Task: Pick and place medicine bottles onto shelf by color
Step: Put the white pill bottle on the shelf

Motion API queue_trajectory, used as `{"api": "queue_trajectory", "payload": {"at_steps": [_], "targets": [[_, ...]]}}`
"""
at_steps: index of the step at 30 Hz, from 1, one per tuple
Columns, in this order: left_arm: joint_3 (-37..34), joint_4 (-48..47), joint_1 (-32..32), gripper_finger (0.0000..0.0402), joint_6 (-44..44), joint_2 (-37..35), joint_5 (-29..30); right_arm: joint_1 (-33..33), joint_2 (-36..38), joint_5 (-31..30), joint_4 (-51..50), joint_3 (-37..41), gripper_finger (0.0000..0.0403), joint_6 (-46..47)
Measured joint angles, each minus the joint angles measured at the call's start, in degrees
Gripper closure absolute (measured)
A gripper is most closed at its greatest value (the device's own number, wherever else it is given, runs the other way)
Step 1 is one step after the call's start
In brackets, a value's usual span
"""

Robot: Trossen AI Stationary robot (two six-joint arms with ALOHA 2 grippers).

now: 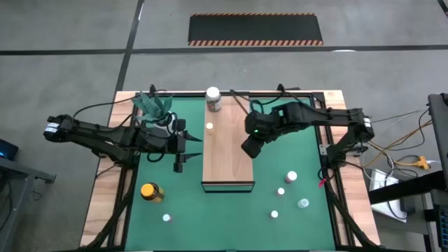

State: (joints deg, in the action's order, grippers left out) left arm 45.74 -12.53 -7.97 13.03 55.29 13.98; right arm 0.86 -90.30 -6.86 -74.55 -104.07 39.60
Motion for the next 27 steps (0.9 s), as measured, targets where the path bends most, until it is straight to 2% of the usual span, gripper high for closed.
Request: {"api": "queue_trajectory", "payload": {"at_steps": [6, 16, 27], "targets": [[-0.1, 0.0, 0.0, 0.0205, 0.9, 0.0, 0.0, 0.0, -5.4, 2.8, 0.0, -4.6, 0.0269, -3.0], [-0.2, -0.5, 0.0, 0.0205, 0.9, -0.3, 0.0, 0.0, -13.2, 3.0, -0.4, -12.5, 0.0266, -6.6], [-0.2, -0.6, 0.0, 0.0205, 1.0, -0.3, 0.0, 0.0, -14.9, 2.3, 0.0, -13.1, 0.0192, -7.3]]}}
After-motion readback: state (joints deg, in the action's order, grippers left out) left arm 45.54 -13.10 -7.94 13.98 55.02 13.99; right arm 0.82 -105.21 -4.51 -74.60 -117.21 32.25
